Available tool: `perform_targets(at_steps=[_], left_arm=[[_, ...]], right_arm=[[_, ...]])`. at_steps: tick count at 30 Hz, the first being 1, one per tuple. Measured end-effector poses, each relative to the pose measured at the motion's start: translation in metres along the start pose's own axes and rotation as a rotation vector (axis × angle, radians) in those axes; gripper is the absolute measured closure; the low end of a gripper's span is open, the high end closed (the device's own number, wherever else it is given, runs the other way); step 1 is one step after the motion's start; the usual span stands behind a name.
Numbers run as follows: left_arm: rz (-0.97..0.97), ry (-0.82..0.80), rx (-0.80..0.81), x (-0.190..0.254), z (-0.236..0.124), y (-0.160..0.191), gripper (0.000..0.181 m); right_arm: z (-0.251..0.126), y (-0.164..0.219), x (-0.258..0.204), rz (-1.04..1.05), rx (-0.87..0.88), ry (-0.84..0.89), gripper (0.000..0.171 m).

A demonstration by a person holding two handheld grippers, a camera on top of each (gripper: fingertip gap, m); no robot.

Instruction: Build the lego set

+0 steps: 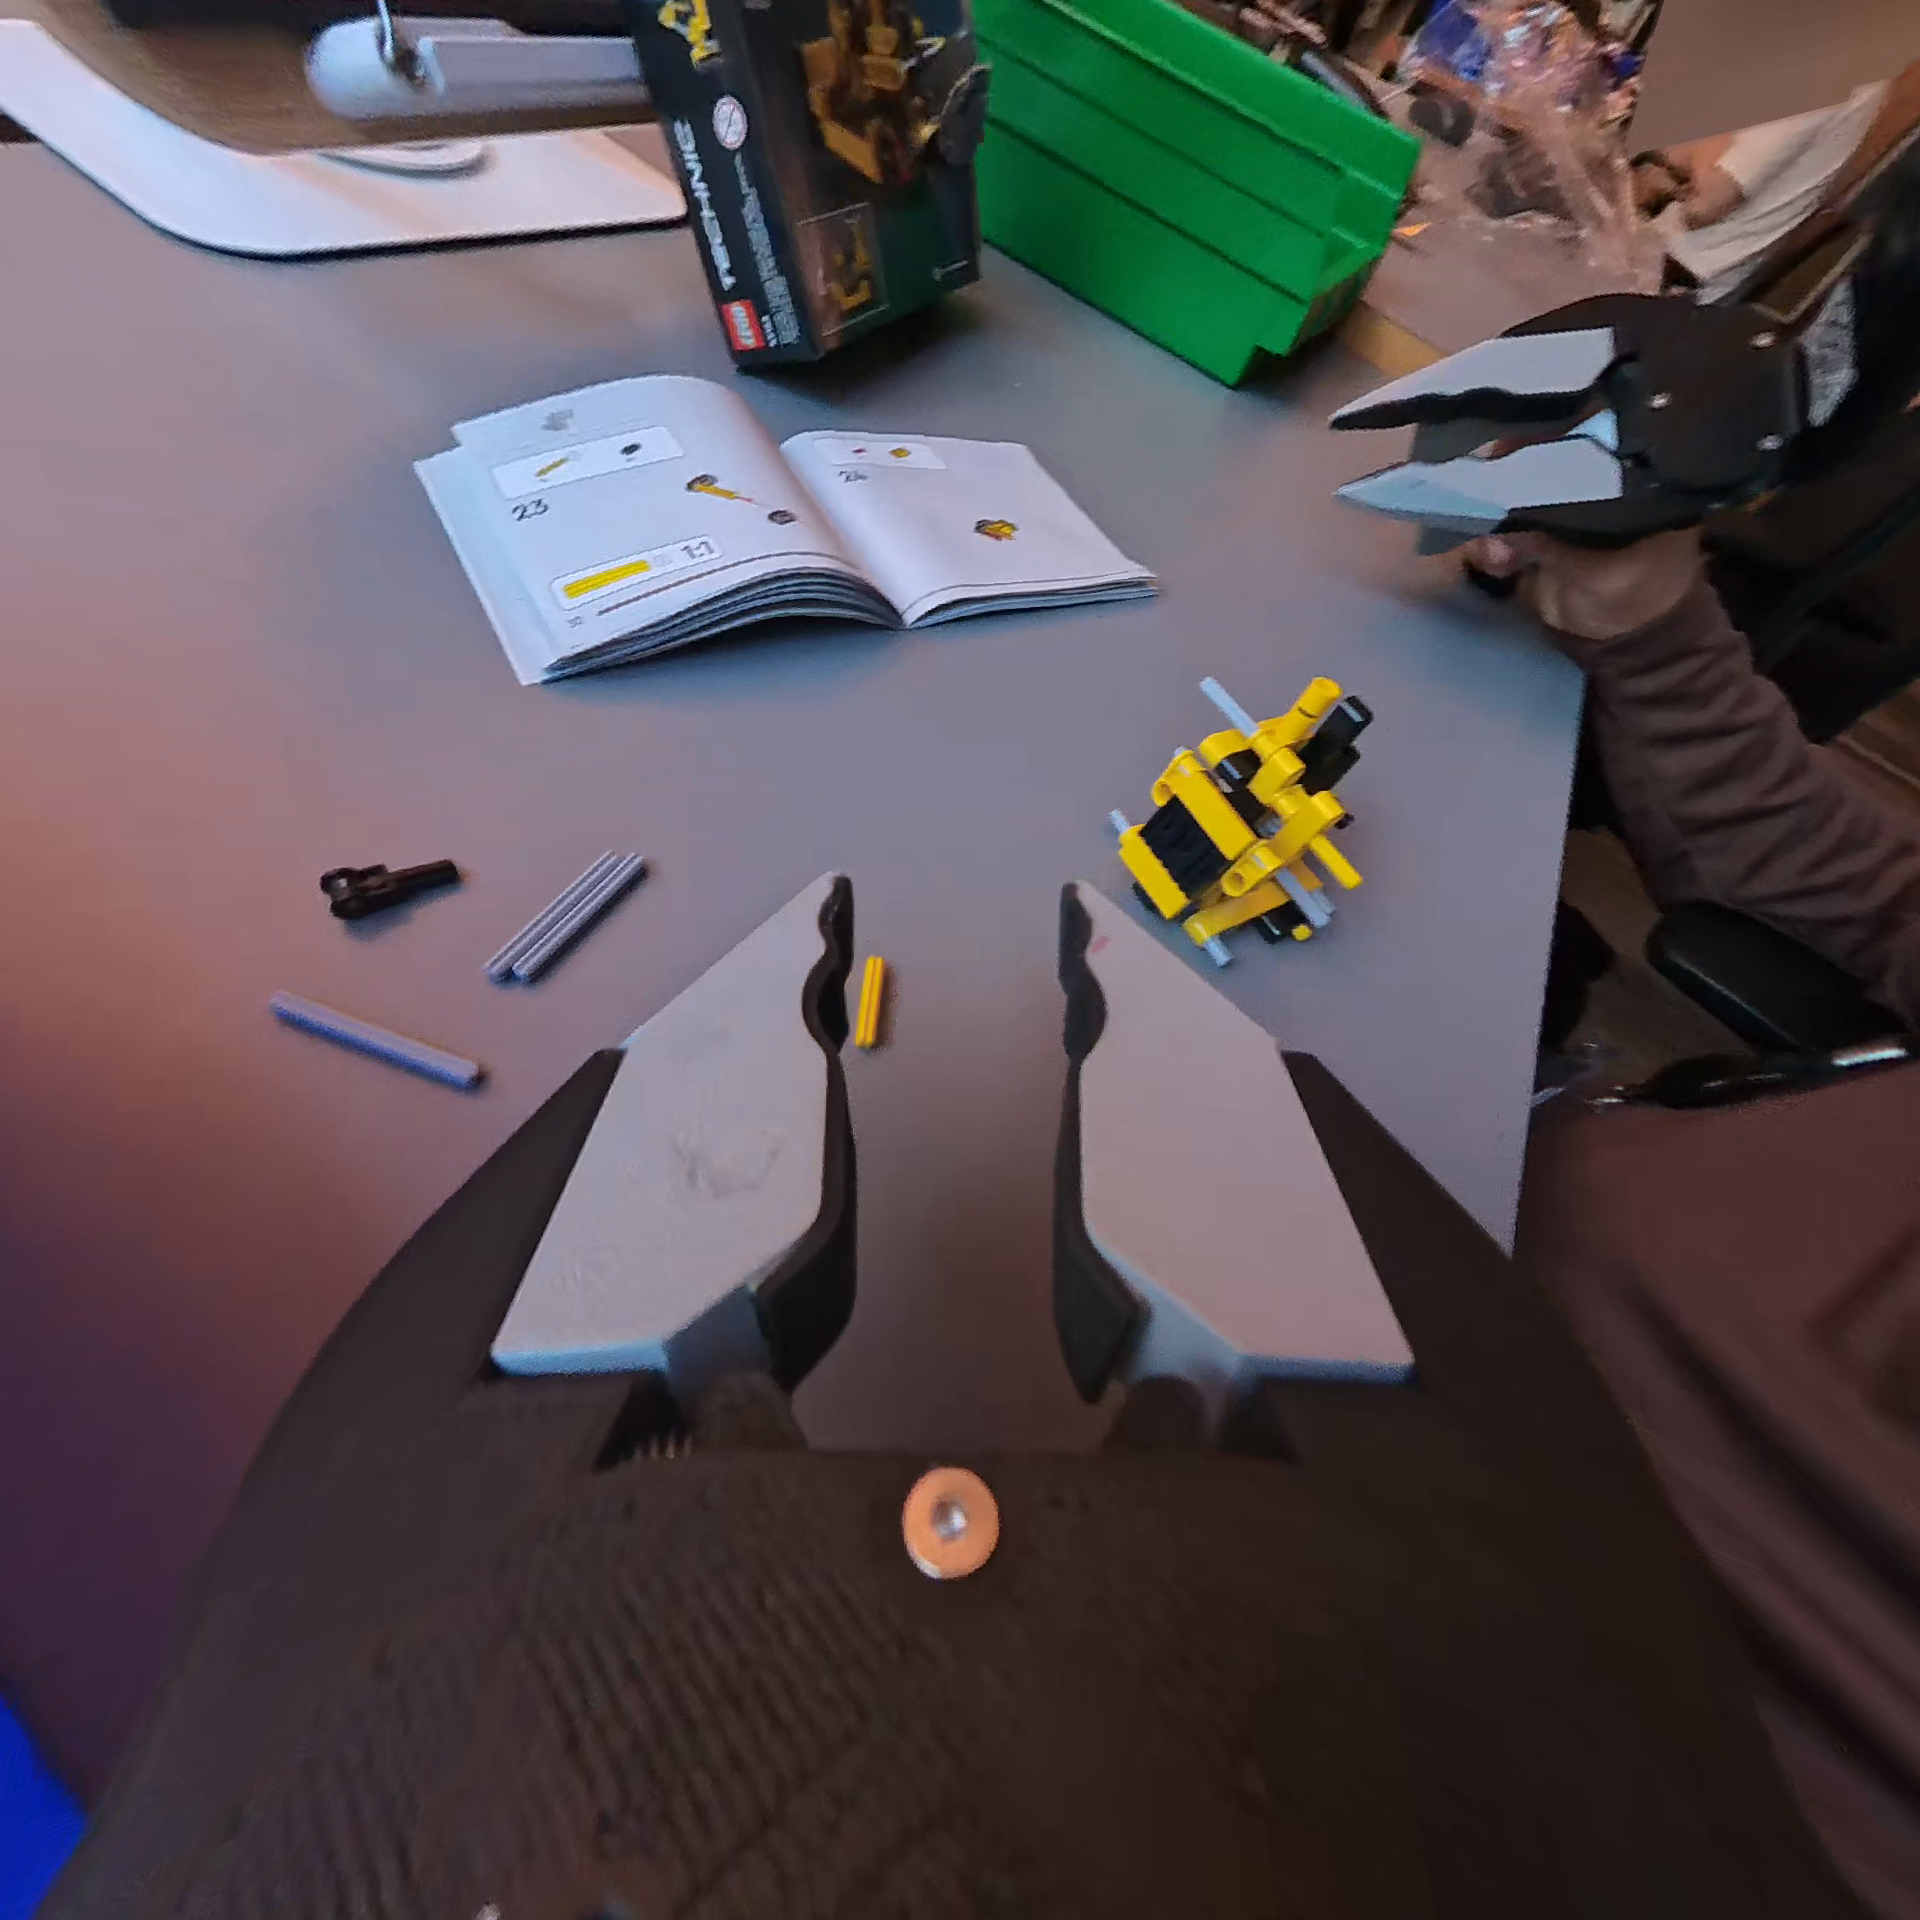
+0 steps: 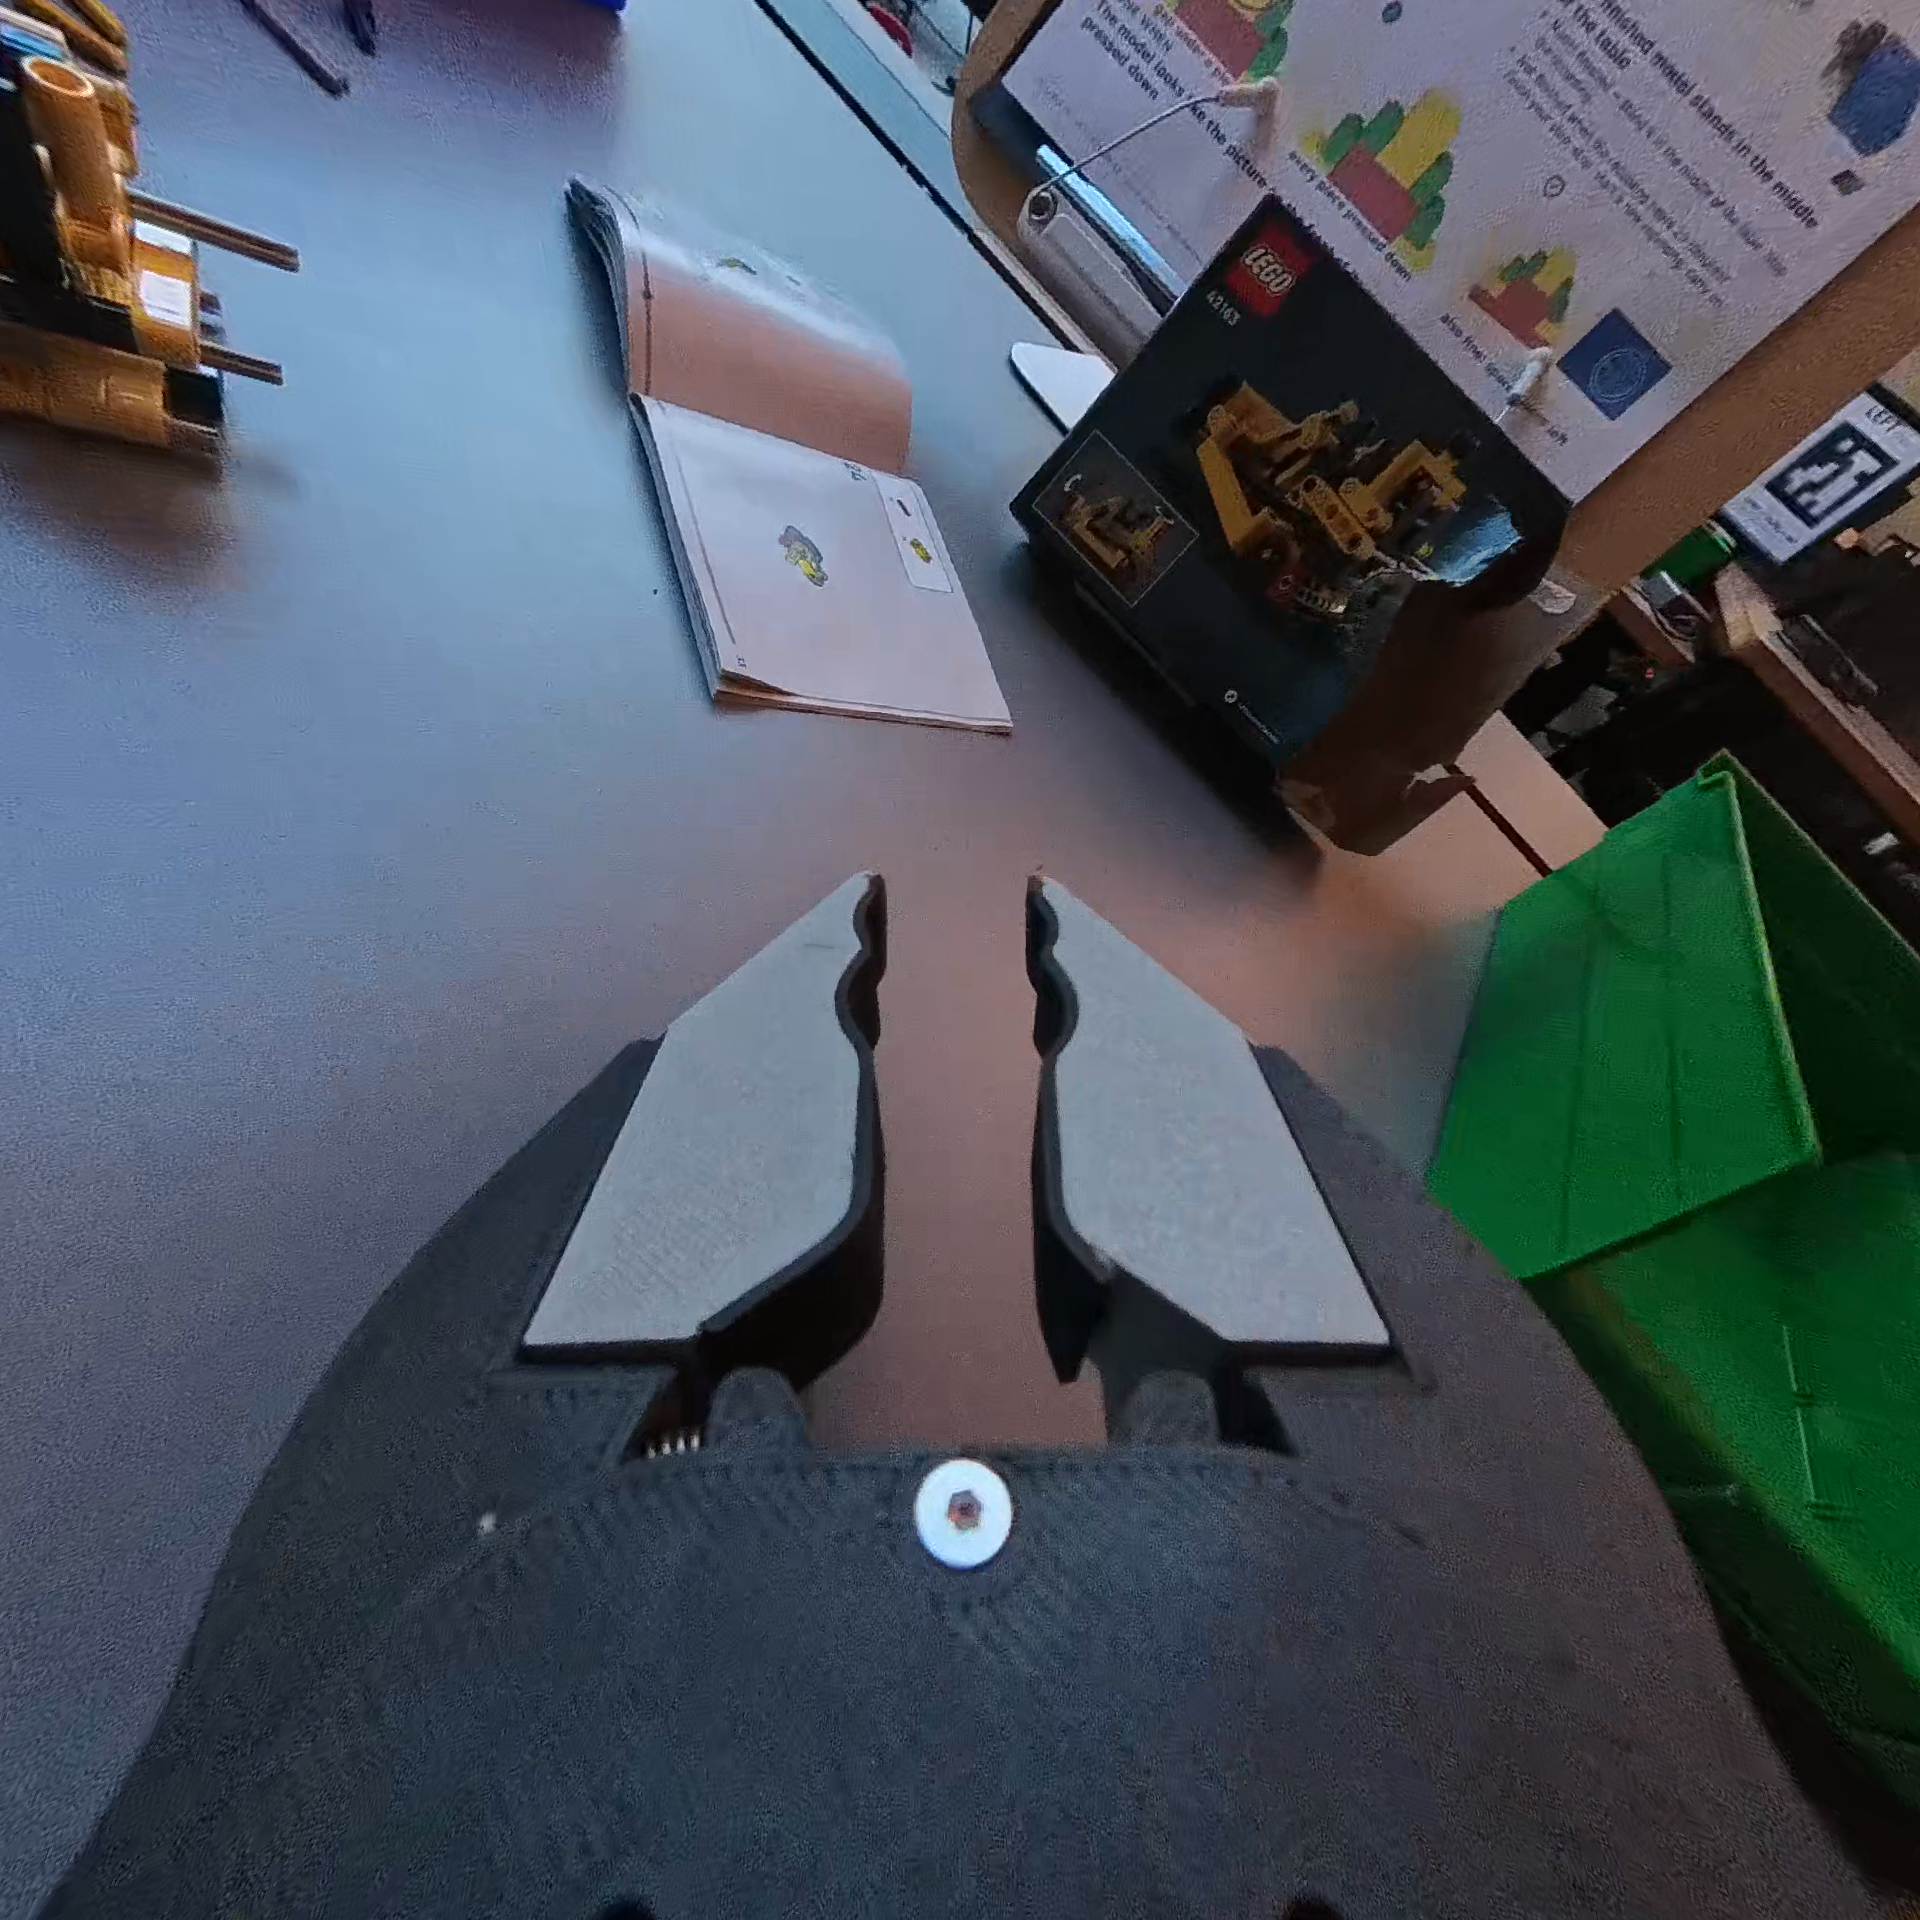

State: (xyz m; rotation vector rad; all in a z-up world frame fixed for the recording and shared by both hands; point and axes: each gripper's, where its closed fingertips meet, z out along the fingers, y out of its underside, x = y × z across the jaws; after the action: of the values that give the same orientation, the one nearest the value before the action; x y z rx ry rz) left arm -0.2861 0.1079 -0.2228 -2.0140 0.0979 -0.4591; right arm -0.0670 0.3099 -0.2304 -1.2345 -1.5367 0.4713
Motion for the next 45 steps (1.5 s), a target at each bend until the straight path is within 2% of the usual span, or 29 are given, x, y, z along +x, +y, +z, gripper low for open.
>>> perform_targets(at_steps=[3,5,8,11,16,18,20,23,27,30,33,37,39,42,45], left_arm=[[-0.011,-0.020,-0.051,-0.003,0.006,0.006,0.140],[-0.027,-0.045,-0.058,-0.007,0.008,0.007,0.127],[-0.050,-0.063,-0.036,-0.011,0.006,0.004,0.124],[-0.060,-0.109,-0.003,-0.013,0.002,0.002,0.123],[-0.080,-0.180,-0.067,-0.015,0.009,0.012,0.117],[-0.074,-0.181,-0.119,-0.014,0.015,0.018,0.115],[-0.033,-0.183,-0.140,-0.011,0.017,0.020,0.115],[0.023,-0.178,-0.096,-0.004,0.014,0.014,0.117],[0.055,-0.228,-0.101,-0.007,0.013,0.014,0.112],[0.066,-0.254,-0.101,-0.009,0.013,0.014,0.115],[0.060,-0.249,-0.102,-0.009,0.013,0.014,0.115],[0.024,-0.222,-0.045,-0.009,0.007,0.008,0.115],[-0.016,-0.210,-0.015,-0.011,0.004,0.005,0.115],[-0.077,-0.213,0.028,-0.018,-0.003,0.001,0.113],[-0.088,-0.230,0.046,-0.022,-0.006,-0.001,0.113]], right_arm=[[-0.002,-0.002,0.006,0.036,0.018,0.010,0.147],[-0.006,-0.004,0.014,0.061,0.038,0.050,0.150],[-0.018,-0.011,0.022,0.094,0.081,0.110,0.152],[-0.055,-0.039,0.022,0.274,0.242,0.116,0.153],[-0.127,-0.062,0.021,0.571,0.207,0.010,0.146],[-0.145,-0.071,0.017,0.614,0.293,-0.013,0.145],[-0.152,-0.062,0.011,0.619,0.296,0.011,0.146],[-0.150,-0.039,0.002,0.607,0.223,0.069,0.146],[-0.130,-0.037,-0.035,0.655,0.139,-0.070,0.144],[-0.116,-0.035,-0.044,0.559,0.036,-0.067,0.146],[-0.112,-0.038,-0.024,0.519,0.029,-0.056,0.146],[-0.107,-0.046,0.030,0.446,0.126,0.001,0.147],[-0.090,-0.031,0.049,0.384,0.086,0.038,0.146],[-0.060,0.002,0.049,0.357,-0.035,-0.010,0.141],[-0.045,0.016,0.046,0.392,-0.017,-0.054,0.141]])
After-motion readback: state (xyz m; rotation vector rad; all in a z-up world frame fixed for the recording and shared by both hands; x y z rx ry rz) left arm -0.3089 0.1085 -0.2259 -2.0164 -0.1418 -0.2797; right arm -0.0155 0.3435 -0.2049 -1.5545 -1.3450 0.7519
